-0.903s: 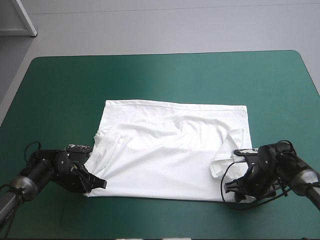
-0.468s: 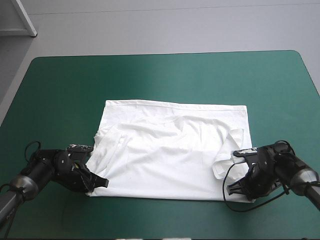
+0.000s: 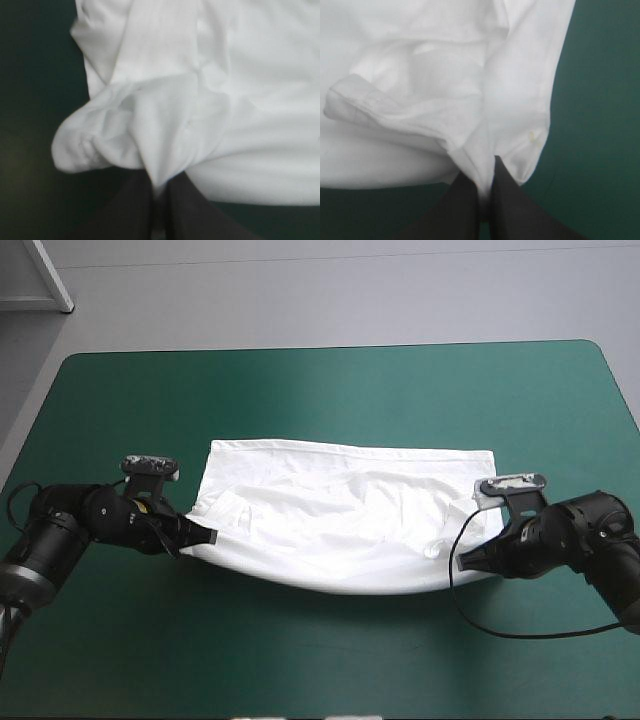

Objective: Fold the cloth

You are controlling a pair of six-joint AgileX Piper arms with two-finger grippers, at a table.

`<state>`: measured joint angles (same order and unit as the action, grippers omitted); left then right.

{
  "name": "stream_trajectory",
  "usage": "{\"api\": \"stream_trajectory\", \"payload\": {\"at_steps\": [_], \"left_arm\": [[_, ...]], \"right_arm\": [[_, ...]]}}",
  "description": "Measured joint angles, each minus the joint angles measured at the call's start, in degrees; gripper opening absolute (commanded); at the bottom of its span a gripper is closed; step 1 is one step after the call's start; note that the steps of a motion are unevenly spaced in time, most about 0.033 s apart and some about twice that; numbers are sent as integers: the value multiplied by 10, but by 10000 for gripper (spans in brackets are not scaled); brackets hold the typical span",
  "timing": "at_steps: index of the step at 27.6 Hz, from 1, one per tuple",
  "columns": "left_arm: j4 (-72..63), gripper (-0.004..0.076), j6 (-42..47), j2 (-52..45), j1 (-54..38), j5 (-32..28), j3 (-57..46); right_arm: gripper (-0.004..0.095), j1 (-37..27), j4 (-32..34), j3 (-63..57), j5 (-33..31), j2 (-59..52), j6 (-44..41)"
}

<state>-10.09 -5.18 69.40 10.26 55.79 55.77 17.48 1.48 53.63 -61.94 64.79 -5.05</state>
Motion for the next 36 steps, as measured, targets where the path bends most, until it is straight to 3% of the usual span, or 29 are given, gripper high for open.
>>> {"api": "stream_trajectory", "payload": {"at_steps": [6, 15, 20, 29, 31, 32, 33, 34, 36], "left_arm": [[38, -10, 1, 62, 0, 5, 138], [68, -10, 5, 224, 0, -32, 300], [72, -10, 6, 302, 0, -75, 334], [94, -8, 10, 399, 0, -147, 337], [95, 54, 24, 413, 0, -158, 338], [95, 170, 32, 414, 0, -159, 338], [96, 228, 40, 416, 0, -162, 338], [96, 376, 42, 416, 0, -162, 338], [97, 484, 45, 413, 0, -158, 338]], "right_arm": [[-10, 0, 92, 98, 74, 29, -16], [-10, 0, 233, 174, 189, 152, -117], [-12, 0, 285, 193, 242, 244, -173], [4, 0, 323, 195, 310, 352, -225], [186, 0, 314, 195, 312, 358, -229], [389, 0, 301, 198, 310, 358, -228], [508, 0, 275, 211, 299, 358, -215], [698, 0, 261, 221, 288, 358, -207], [772, 0, 237, 255, 249, 358, -188]]}}
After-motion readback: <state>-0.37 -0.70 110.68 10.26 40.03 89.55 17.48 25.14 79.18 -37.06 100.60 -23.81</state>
